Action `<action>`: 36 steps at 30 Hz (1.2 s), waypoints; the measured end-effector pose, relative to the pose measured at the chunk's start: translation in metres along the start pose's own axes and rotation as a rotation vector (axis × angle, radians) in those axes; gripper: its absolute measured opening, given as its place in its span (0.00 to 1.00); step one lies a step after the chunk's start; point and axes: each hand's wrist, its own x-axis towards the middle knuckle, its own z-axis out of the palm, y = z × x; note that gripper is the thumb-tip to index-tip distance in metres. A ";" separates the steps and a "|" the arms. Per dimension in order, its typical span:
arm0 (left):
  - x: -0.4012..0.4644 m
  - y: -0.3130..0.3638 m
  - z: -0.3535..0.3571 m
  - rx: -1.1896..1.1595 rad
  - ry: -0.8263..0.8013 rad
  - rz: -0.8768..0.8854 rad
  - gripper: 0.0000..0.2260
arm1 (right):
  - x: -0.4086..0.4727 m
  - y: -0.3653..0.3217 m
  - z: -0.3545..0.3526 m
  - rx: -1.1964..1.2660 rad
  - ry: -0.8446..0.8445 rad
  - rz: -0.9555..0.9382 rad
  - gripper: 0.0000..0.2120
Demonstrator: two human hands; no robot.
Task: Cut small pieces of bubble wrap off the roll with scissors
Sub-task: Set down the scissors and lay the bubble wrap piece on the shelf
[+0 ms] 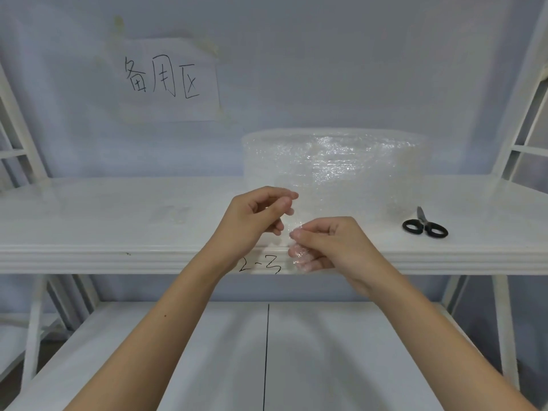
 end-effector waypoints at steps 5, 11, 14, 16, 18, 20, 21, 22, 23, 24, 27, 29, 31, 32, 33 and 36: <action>-0.004 -0.002 -0.007 0.043 -0.050 0.000 0.08 | 0.005 0.003 0.006 0.103 -0.011 0.010 0.06; -0.008 -0.007 -0.016 0.090 -0.145 -0.041 0.11 | 0.011 0.005 0.008 0.154 -0.010 0.004 0.05; -0.011 -0.010 -0.018 0.112 -0.181 -0.050 0.14 | 0.014 0.006 0.006 0.179 -0.005 0.008 0.05; -0.011 -0.010 -0.019 0.095 -0.184 -0.070 0.17 | 0.017 0.009 0.006 0.180 -0.002 0.007 0.06; -0.011 -0.010 -0.018 0.067 -0.171 -0.091 0.17 | 0.019 0.011 0.006 0.172 -0.001 0.014 0.06; -0.011 -0.011 -0.016 0.084 -0.134 -0.077 0.14 | 0.020 0.013 0.007 0.175 -0.007 0.026 0.06; -0.011 -0.012 -0.016 0.091 -0.121 -0.061 0.12 | 0.020 0.014 0.008 0.182 -0.014 0.031 0.07; -0.011 -0.013 -0.015 0.081 -0.116 -0.052 0.11 | 0.021 0.015 0.009 0.191 -0.022 0.032 0.07; -0.011 -0.014 -0.014 0.062 -0.110 -0.051 0.09 | 0.021 0.015 0.009 0.201 -0.032 0.032 0.07; -0.011 -0.015 -0.015 0.046 -0.101 -0.053 0.08 | 0.021 0.014 0.010 0.210 -0.041 0.029 0.08; -0.011 -0.017 -0.016 0.053 -0.077 -0.044 0.09 | 0.021 0.012 0.011 0.256 -0.052 0.041 0.12; -0.010 -0.016 -0.015 0.065 -0.074 -0.024 0.10 | 0.022 0.009 0.011 0.289 -0.051 0.058 0.12; -0.009 -0.015 -0.014 0.072 -0.072 -0.008 0.13 | 0.022 0.007 0.011 0.293 -0.057 0.055 0.12; -0.009 -0.015 -0.014 0.079 -0.074 -0.001 0.15 | 0.023 0.006 0.012 0.281 -0.058 0.047 0.11; -0.009 -0.014 -0.014 0.083 -0.079 0.003 0.17 | 0.023 0.006 0.012 0.265 -0.063 0.042 0.11; -0.009 -0.014 -0.014 0.084 -0.094 0.006 0.22 | 0.025 0.007 0.011 0.196 -0.082 0.014 0.15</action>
